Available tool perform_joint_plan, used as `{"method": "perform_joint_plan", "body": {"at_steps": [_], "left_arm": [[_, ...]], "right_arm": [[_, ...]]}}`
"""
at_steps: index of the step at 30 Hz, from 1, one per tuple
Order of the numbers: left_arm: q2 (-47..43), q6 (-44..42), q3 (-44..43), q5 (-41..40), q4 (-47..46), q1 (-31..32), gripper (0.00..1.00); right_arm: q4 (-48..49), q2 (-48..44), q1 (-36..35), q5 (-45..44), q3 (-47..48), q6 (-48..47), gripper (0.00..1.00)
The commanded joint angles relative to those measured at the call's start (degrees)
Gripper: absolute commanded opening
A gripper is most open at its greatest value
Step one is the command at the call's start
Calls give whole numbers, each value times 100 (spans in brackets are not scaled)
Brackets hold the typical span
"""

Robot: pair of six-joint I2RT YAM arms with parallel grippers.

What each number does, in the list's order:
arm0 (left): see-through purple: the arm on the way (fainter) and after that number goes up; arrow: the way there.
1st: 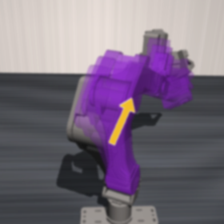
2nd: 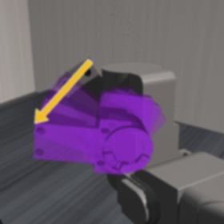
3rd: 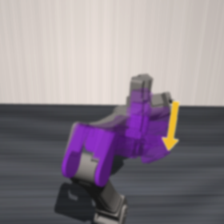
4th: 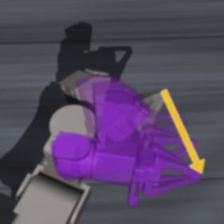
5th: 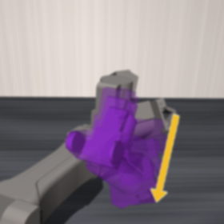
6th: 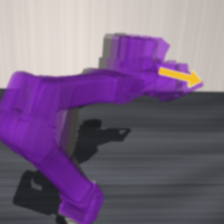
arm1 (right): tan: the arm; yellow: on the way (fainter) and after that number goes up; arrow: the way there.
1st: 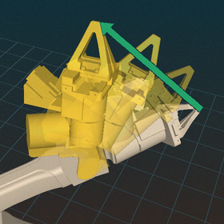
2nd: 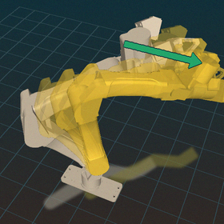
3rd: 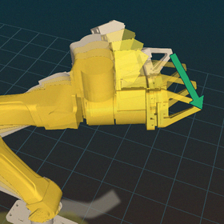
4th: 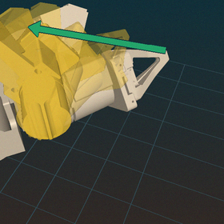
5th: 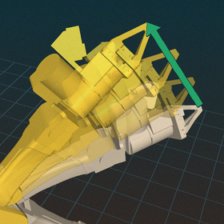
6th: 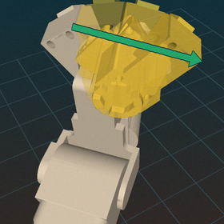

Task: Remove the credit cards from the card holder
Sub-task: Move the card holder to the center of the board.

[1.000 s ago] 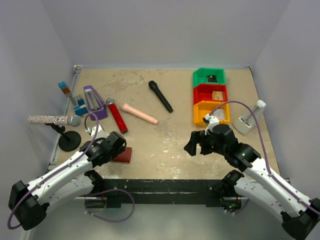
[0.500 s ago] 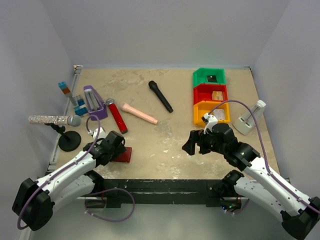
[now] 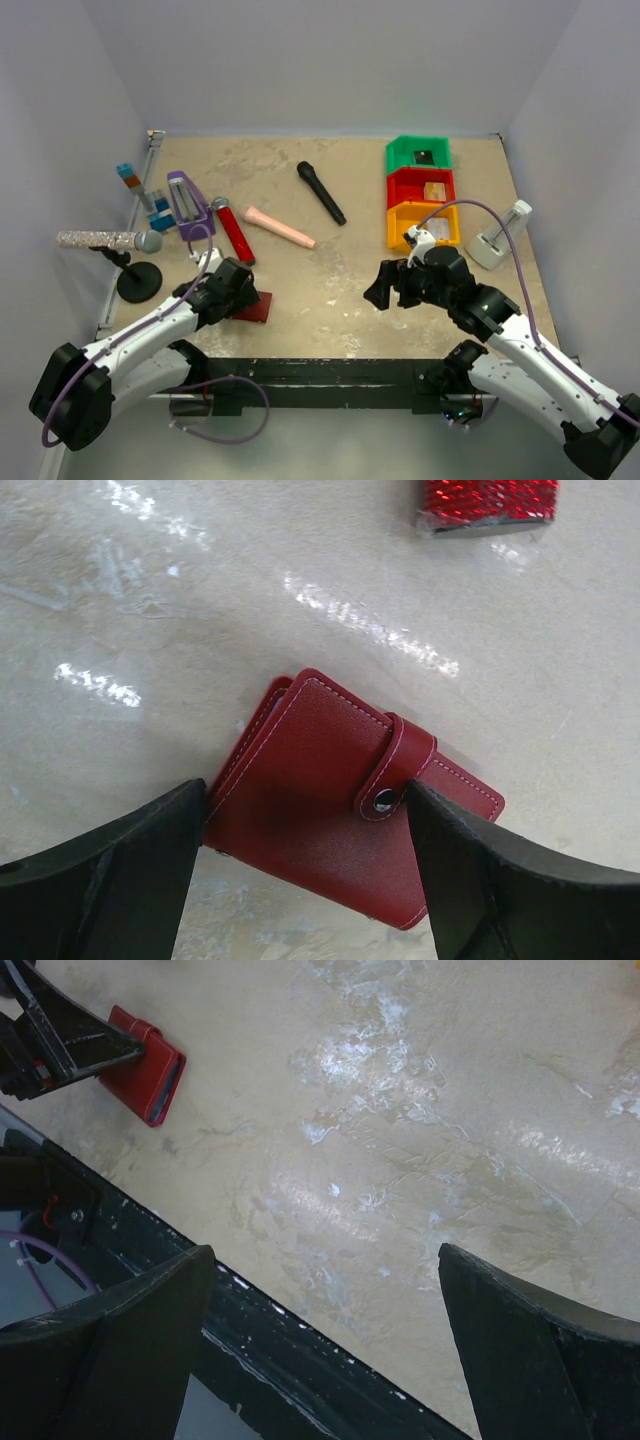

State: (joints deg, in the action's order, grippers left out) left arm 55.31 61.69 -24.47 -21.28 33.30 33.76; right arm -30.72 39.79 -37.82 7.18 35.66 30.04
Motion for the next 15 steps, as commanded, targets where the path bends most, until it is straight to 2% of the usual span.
{"method": "perform_joint_plan", "body": {"at_steps": [1, 9, 12, 15], "left_arm": [[112, -692, -40, 528, -552, -27, 84], [436, -1984, -409, 1503, -1369, -18, 83], [735, -2135, -489, 1942, -1694, 78, 80], [649, -2153, -568, 1882, -1739, 201, 82]], "right_arm": [[189, 2, -6, 126, 82, 2, 99], [102, 46, -14, 187, 73, -200, 99], [22, 55, -14, 205, 116, -279, 99], [-39, 55, -6, 231, 161, -324, 99]]}}
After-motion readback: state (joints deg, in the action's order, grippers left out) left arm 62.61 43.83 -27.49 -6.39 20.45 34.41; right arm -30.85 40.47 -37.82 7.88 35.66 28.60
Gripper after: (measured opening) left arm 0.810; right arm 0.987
